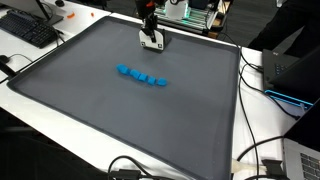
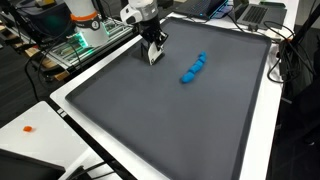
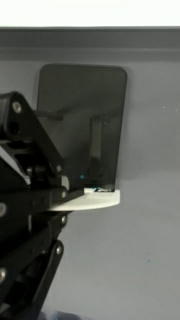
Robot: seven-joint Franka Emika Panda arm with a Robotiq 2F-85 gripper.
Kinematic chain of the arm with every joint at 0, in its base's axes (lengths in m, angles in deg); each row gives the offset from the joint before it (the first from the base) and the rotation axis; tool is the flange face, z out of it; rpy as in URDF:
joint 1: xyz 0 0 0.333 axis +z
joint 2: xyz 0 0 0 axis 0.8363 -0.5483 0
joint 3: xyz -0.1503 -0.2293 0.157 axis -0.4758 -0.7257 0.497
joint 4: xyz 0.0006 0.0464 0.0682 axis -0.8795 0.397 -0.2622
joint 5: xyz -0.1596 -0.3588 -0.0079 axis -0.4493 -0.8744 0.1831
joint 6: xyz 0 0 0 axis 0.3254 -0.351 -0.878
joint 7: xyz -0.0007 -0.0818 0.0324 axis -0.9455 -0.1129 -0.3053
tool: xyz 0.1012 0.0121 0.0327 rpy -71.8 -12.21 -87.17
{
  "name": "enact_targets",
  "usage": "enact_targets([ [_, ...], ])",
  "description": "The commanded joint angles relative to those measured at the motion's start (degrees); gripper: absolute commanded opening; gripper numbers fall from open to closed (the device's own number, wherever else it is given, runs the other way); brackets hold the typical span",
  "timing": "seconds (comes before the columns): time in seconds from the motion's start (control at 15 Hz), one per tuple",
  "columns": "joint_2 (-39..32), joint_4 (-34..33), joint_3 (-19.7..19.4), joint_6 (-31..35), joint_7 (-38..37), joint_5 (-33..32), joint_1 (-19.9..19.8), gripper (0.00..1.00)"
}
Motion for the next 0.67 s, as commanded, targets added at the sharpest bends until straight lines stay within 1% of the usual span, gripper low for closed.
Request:
enact_targets([
  [0.0,-0.28,0.90,0.18,1.99,-2.81,-1.37,0.51,0.01],
  [0.6,-1.92,-0.07,0.36,0.10,-4.14,-2.49,0.76,0.01],
])
